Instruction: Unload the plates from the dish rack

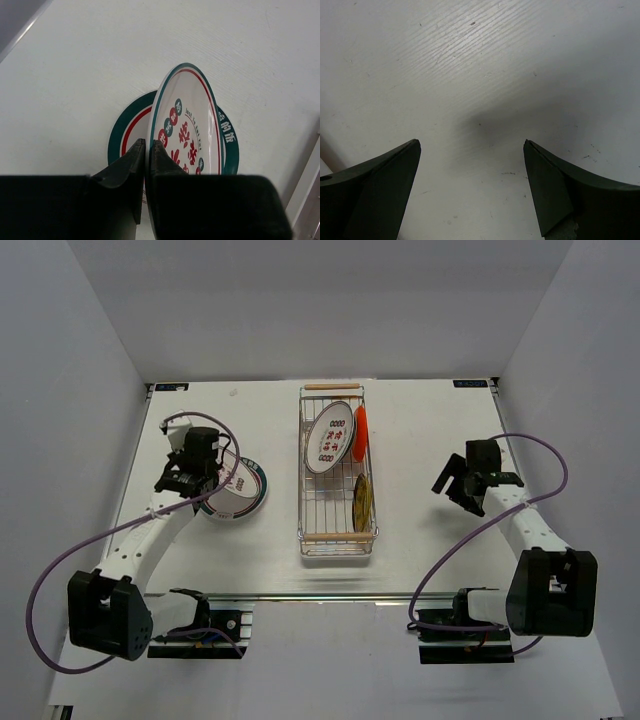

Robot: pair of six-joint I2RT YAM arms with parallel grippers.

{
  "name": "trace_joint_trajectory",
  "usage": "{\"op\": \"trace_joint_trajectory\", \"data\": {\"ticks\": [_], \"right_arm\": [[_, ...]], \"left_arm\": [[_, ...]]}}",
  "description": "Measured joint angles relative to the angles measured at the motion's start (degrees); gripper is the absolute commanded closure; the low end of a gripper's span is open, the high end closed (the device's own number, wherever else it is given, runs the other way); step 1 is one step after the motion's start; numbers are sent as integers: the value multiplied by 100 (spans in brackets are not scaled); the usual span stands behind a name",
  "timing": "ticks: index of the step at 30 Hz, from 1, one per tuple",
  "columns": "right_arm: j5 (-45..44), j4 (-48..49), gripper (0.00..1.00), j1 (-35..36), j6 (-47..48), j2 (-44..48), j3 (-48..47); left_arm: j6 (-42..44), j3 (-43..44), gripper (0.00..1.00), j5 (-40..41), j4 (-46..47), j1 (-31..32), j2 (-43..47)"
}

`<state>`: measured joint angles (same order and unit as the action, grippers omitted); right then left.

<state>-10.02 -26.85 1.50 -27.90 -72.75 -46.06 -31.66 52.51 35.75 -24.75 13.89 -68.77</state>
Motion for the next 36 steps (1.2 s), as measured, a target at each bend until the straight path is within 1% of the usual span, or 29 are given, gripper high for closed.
{"op": "trace_joint_trajectory", "data": {"ticks": [8,10,13,14,15,18,20,23,24,26,27,30,31,32,34,36], "right_arm": [[-11,0,11,0,-26,-52,0],[-20,0,11,0,-26,-50,0],[-35,0,11,0,-28,-50,0],[-35,0,11,0,-35,-50,0],[-33,0,11,0,-42,-50,0],[-33,0,11,0,-48,-52,0],[-33,0,11,0,-50,-50,0],[-31,0,11,0,-57,-52,0],[-31,0,11,0,-59,-52,0],[-31,0,11,0,-63,-52,0],[-31,0,11,0,-63,-52,0],[-31,0,11,0,-66,-52,0],[-31,0,11,0,-66,-52,0],[-31,0,11,0,-68,-52,0],[-31,0,11,0,-68,-52,0],[-31,0,11,0,-68,-52,0]], "left_arm": [[-424,-522,100,-59,297,-68,74],[-608,-608,96,-59,291,-98,74],[-885,-706,82,-55,234,-125,72],[-988,-719,71,-48,205,-131,70],[-1051,-726,67,-44,179,-136,61],[-1314,-748,61,-26,31,-136,13],[-1499,-767,61,2,-101,-136,-68],[-1711,-892,54,2,-164,-136,-177],[-1749,-938,48,-4,-181,-136,-223],[-1840,-984,42,-24,-219,-138,-391],[-1884,-984,35,-28,-229,-138,-507],[-2039,-970,22,-28,-321,-136,-802],[-2090,-966,14,-17,-365,-136,-859],[-2144,-960,12,-2,-422,-136,-892],[-2229,-940,3,52,-522,-136,-894],[-2284,-916,2,109,-573,-136,-868]]}}
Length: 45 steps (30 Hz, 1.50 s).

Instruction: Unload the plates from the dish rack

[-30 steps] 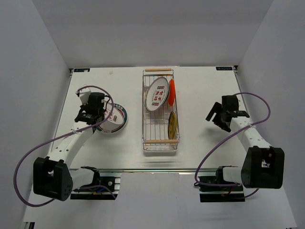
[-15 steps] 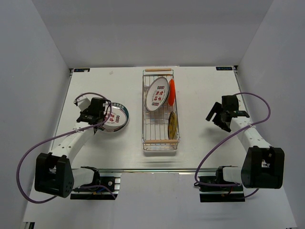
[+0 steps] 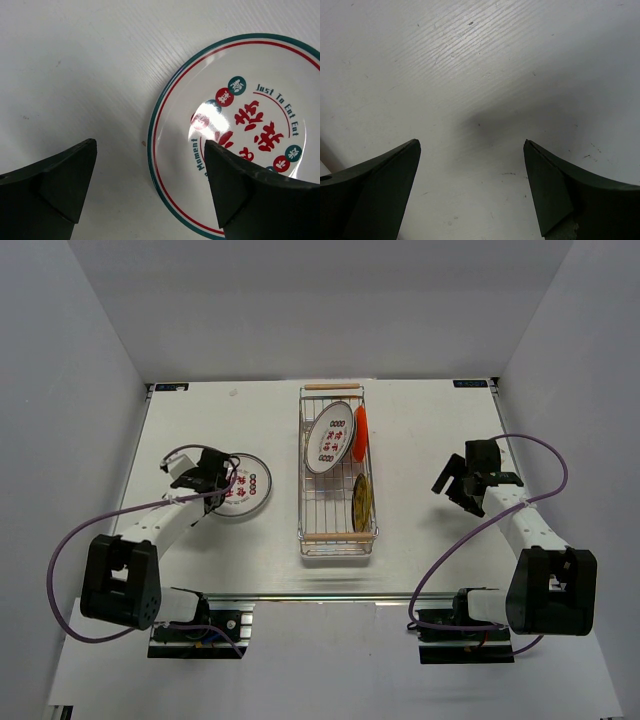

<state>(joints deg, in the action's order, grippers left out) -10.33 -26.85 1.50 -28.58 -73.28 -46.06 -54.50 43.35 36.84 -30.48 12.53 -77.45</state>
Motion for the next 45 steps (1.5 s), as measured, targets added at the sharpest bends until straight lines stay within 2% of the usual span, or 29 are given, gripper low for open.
{"op": "trace_joint_trajectory", "data": {"ticks": [5,10,13,14,17,21,31,37,45], "right_arm": [[2,0,11,0,2,0,0],[0,-4,11,0,7,0,0],[-4,-7,11,0,9,0,0],[-7,-7,11,0,9,0,0],[-15,-7,11,0,24,0,0],[-26,-9,11,0,63,4,0],[-42,-9,11,0,146,116,0],[-33,-9,11,0,181,116,0],[125,-4,11,2,205,356,0]], "left_arm": [[-37,321,2,44,-372,15,55],[332,1287,3,-177,-590,129,101],[802,1740,7,-647,-337,173,262],[992,1869,2,-855,-240,190,304],[1493,2247,2,-1600,122,352,267],[2155,2935,2,-2549,422,905,-256],[3617,4212,2,-3635,450,2402,-1681],[3978,4695,2,-3539,435,2929,-2326],[4011,4822,2,-2916,345,2997,-2485]]}}
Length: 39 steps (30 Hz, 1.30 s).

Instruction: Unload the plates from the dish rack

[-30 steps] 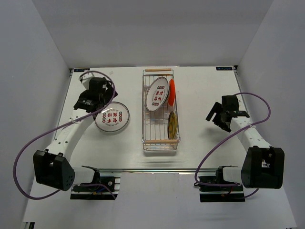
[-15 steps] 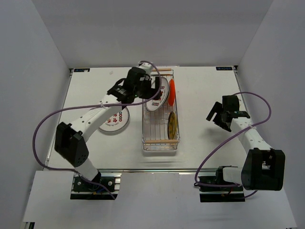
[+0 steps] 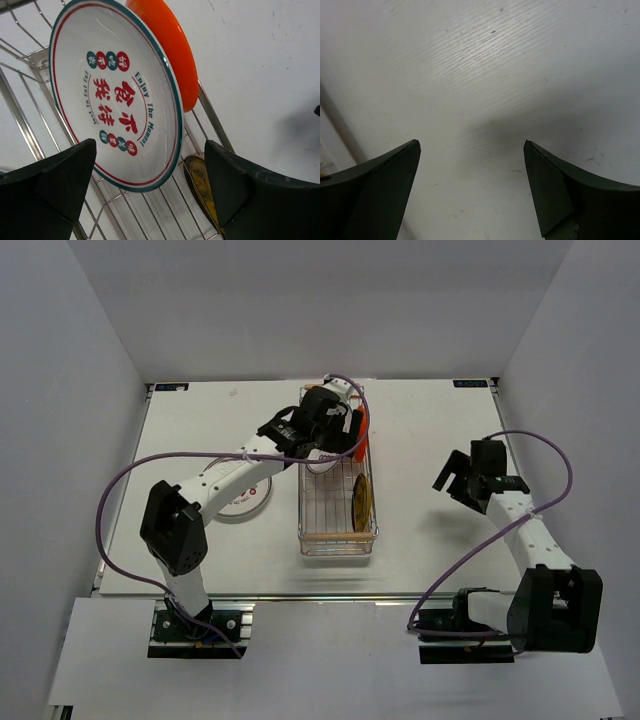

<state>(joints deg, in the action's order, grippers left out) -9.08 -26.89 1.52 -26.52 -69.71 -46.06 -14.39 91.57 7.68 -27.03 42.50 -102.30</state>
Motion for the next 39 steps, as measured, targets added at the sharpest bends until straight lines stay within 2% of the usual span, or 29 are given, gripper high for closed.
{"op": "trace_joint_trajectory", "data": {"ticks": [6,12,17,22,25,29,32,35,39], "right_arm": [[855,157,11,144,160,894,-48],[1615,177,11,1119,323,1257,-734],[1668,98,11,2295,452,914,-1281],[1158,-243,11,3405,533,98,-1928],[748,-551,13,3814,509,-341,-2208],[214,-896,21,4061,374,-636,-2317],[-46,-1108,36,4186,254,-758,-2319],[-177,-1226,45,4304,164,-874,-2332],[-332,-1329,48,4498,122,-1023,-2406]], "left_arm": [[-111,-304,2,420,61,9,293],[-280,-883,2,809,28,11,1091],[-422,-1014,2,1064,33,11,1388],[-516,-1165,2,1228,17,4,1495],[-562,-1259,2,1296,2,-2,1519],[-610,-1443,2,1386,4,0,1604],[-632,-1574,2,1438,9,-2,1698],[-649,-1631,2,1447,9,-28,1781],[-651,-1631,2,1458,13,-39,1805]]}}
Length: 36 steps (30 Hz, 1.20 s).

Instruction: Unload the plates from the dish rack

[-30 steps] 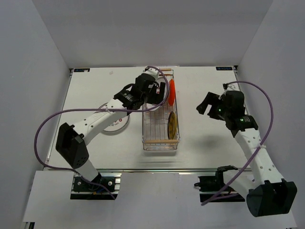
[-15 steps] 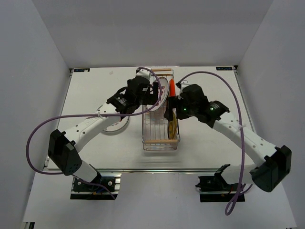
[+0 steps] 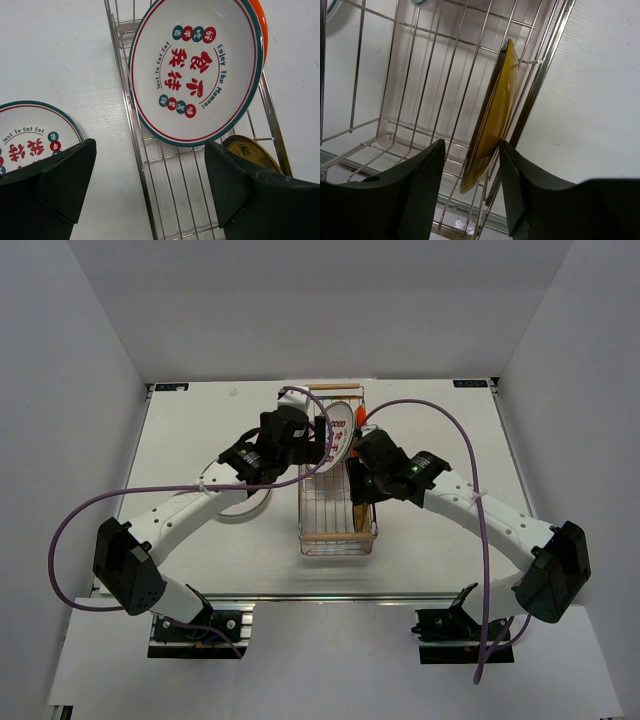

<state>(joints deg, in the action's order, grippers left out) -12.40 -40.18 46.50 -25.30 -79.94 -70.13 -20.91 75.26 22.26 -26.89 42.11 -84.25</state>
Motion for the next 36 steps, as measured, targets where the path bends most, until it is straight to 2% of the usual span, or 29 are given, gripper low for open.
{"op": "trace_joint_trajectory", "data": {"ticks": [3,9,17,22,31,36], "right_arm": [[-146,-44,51,98,-7,-33,-52],[-431,-90,51,157,-87,-74,-146],[-984,-514,75,164,-348,-647,-483],[-1217,-741,82,162,-490,-713,-621],[-1585,-1158,90,168,-422,-728,-1191],[-1685,-1165,91,173,-289,-610,-1405]], "left_arm": [[-2,0,2,17,0,0,0],[-13,0,2,76,0,0,2],[-13,-234,2,162,20,0,181],[-13,-267,2,240,20,0,219],[-4,-273,2,245,39,0,258],[2,-273,2,247,42,0,267]]}}
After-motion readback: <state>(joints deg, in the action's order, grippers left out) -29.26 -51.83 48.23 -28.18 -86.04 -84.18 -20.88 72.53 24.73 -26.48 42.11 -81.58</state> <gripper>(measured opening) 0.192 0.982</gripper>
